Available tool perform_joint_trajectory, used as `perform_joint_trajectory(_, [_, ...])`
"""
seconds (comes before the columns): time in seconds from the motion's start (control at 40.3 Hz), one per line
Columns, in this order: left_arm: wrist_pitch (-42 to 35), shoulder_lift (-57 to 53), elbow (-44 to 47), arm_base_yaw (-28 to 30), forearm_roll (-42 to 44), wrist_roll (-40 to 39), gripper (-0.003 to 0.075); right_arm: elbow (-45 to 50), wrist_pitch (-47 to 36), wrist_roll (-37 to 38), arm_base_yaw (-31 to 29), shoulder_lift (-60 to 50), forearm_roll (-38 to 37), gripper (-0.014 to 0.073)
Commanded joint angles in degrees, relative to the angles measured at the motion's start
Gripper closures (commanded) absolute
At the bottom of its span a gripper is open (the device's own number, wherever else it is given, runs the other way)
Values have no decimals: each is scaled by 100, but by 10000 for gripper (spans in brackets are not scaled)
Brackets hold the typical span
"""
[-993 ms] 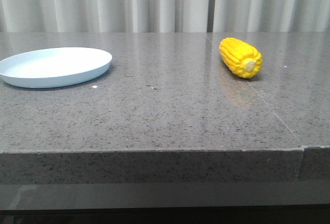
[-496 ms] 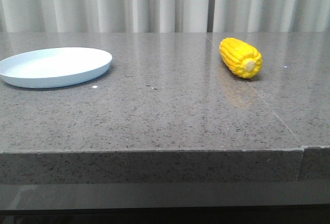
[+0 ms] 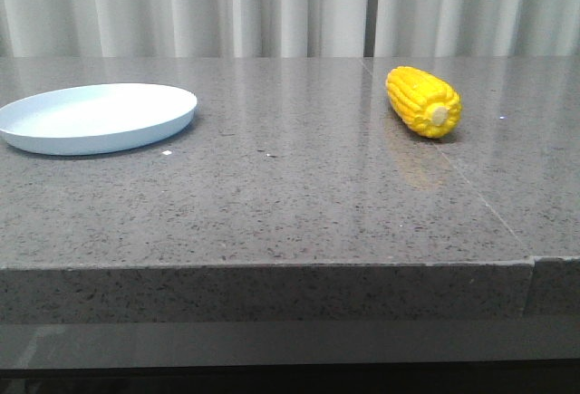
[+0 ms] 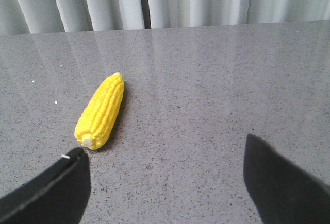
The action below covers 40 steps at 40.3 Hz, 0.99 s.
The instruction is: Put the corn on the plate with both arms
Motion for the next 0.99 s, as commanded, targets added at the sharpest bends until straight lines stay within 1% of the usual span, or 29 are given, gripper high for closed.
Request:
perform_joint_trajectory(0.0, [-212,796,-569,8,-155,-29,153,-183,-503,-63,-33,72,-66,-36])
perform_joint_trajectory(0.149, [306,2053,-1466,-53,-417,-29,154,-183,-508,-63,-33,72,-66,-36])
perform_joint_trajectory(0.298, [962,3299,-2411,-366,-417,-29,154,-183,-508,-63,-33,72,-66,-36])
perform_joint_trajectory(0.397, [1553,4181,-3089,-477,-417,-29,154,-183,-508,-63,-33,72,-66,-36])
perform_joint_trajectory(0.521, [2468,5153,-3852,-488,-486,-29,154,-183,-508,-63,-33,72,-66,-36])
perform_joint_trajectory(0.596, [2818,5675,-4242,-488,-501,-29,154,-183,-508,-63,-33,72,-66,-36])
perform_joint_trajectory(0.695, [3040,6281,-4646,-488,-680,-29,155,-183,-508,-63,-33,72,-66,-36])
perform_joint_trajectory(0.869, [3039,6951,-4958,-488,-823,-29,160,-183,-508,-63,-33,72,-66,-36])
perform_joint_trajectory(0.968, [3039,7123,-5013,-488,-823,-29,220,-183,-508,-63,-33,72,-66,-36])
